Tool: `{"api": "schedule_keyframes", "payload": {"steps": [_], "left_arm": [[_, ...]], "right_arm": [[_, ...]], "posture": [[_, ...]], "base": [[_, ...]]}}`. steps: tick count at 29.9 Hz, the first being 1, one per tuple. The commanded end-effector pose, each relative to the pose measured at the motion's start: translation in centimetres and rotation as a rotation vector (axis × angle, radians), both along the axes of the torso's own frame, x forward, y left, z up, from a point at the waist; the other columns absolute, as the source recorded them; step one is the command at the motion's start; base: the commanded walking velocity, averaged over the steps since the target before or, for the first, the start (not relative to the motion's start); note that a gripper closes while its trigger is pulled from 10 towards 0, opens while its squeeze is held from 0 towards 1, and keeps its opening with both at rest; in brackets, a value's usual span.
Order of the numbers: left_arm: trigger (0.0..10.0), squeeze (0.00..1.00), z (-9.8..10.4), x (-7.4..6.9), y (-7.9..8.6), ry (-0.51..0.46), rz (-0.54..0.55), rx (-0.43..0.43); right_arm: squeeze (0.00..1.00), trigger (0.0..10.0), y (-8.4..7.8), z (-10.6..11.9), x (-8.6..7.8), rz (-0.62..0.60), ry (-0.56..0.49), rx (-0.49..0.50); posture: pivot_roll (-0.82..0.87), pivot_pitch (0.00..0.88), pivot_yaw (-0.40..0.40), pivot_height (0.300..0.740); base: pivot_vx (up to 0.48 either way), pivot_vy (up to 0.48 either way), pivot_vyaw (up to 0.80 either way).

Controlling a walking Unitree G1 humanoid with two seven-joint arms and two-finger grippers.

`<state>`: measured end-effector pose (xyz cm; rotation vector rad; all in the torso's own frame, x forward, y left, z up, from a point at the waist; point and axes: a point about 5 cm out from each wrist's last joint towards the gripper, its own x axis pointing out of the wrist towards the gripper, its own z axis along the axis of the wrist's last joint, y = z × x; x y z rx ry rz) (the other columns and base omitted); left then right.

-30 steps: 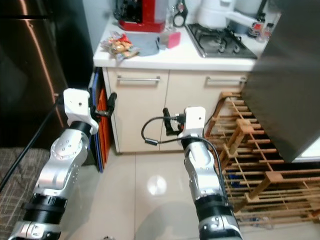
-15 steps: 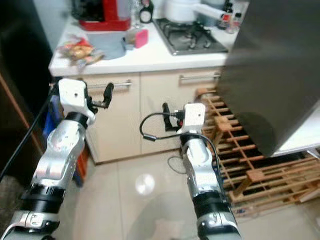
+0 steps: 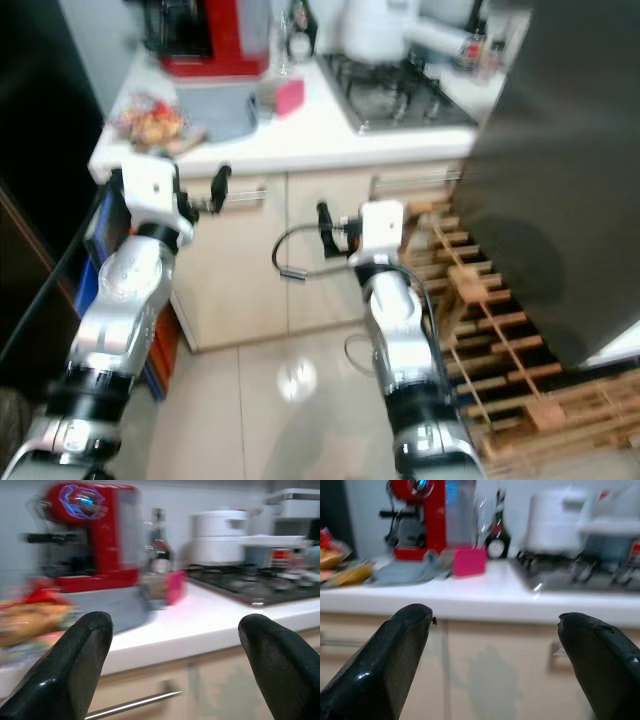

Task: Restocking fridge

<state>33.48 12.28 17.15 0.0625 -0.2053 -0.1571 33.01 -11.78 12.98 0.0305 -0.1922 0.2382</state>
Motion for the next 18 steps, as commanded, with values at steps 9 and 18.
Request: {"api": "schedule_keyframes", "payload": {"steps": [9,18], "left_arm": [[10.0,0.0,0.9,0.3,-0.2,-0.041,-0.025,0.048],[10.0,0.0,2.3,0.7,0.1,-0.098,-0.027,0.093]], "right_arm": [[0.0,10.0,0.2,0.6,0.1,0.004,-0.008,0.025],[0.0,10.0,-0.5,1.7,0.0,-0.057,-0.073,0.039]], "posture": [[-0.04,0.0,-0.02,0.74],[-0.04,0.0,-0.017,0.74]], "base": [[0.48,0.0,0.31],[0.48,0.0,0.0]]}}
